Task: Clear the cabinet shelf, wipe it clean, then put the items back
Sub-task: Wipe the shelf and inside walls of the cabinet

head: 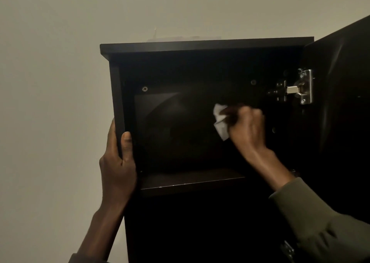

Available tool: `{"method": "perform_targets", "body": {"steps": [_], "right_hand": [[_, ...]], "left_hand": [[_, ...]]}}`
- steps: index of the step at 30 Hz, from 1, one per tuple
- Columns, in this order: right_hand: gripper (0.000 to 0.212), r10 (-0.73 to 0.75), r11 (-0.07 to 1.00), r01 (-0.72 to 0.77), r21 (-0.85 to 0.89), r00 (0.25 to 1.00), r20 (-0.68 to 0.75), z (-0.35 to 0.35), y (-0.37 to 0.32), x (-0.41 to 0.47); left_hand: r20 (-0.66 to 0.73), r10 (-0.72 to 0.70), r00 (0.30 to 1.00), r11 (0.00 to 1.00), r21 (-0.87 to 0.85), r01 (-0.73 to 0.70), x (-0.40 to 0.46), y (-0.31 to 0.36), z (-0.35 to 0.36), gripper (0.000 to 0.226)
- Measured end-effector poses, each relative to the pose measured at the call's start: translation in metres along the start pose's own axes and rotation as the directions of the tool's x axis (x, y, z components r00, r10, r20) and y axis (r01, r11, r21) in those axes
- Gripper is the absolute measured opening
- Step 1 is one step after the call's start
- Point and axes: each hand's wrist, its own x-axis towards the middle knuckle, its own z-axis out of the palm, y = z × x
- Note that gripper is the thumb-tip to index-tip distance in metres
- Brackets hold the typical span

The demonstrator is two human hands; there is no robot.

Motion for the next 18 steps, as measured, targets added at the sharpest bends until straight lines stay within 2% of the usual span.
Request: {"method": "perform_targets", "body": {"steps": [1,3,4,5,7,9,12,13,15,18], "right_hand": [[0.018,-0.094,0.995,0.090,0.044,0.990,0.100,0.006,-0.009,-0.012],[0.019,-0.252,0.966,0.223,0.130,0.926,0.280,0.015,-0.026,-0.032],[0.019,-0.282,0.958,0.252,0.138,0.917,0.281,0.016,-0.029,-0.034],[0.019,-0.258,0.963,0.231,0.142,0.942,0.216,0.016,-0.029,-0.030],[0.019,-0.049,0.978,0.042,0.203,0.998,0.028,0.009,-0.017,-0.015],[0.023,0.141,0.964,-0.119,0.238,0.987,-0.079,0.003,-0.003,0.001],[0.039,0.132,0.985,-0.109,0.137,0.976,-0.172,0.011,0.002,0.011],[0.038,0.158,0.971,-0.113,0.212,0.965,-0.211,0.014,0.000,0.014],[0.029,0.217,0.948,-0.147,0.283,0.948,-0.235,0.019,-0.015,0.026],[0.015,0.131,0.955,-0.078,0.285,0.977,-0.171,0.023,-0.051,0.035]], "left_hand": [[-0.002,0.000,1.000,1.000,0.002,0.000,0.000,0.001,0.000,0.055],[-0.007,0.003,1.000,1.000,0.006,-0.003,0.000,0.001,-0.001,0.053],[-0.005,0.003,1.000,1.000,0.007,-0.003,0.000,0.001,-0.001,0.053],[-0.001,0.003,1.000,1.000,0.006,-0.003,0.000,0.001,-0.002,0.052],[0.003,-0.002,1.000,1.000,0.005,0.002,0.000,0.002,-0.002,0.053],[0.004,-0.014,1.000,1.000,0.012,0.014,0.001,0.002,-0.002,0.054],[0.007,-0.019,1.000,1.000,-0.002,0.019,0.002,0.003,-0.002,0.055],[0.012,-0.023,1.000,1.000,-0.010,0.023,0.001,0.003,-0.002,0.055],[0.015,-0.025,1.000,1.000,-0.010,0.025,0.001,0.004,-0.003,0.054],[0.014,-0.029,0.999,1.000,-0.003,0.029,0.000,0.004,-0.003,0.057]]}}
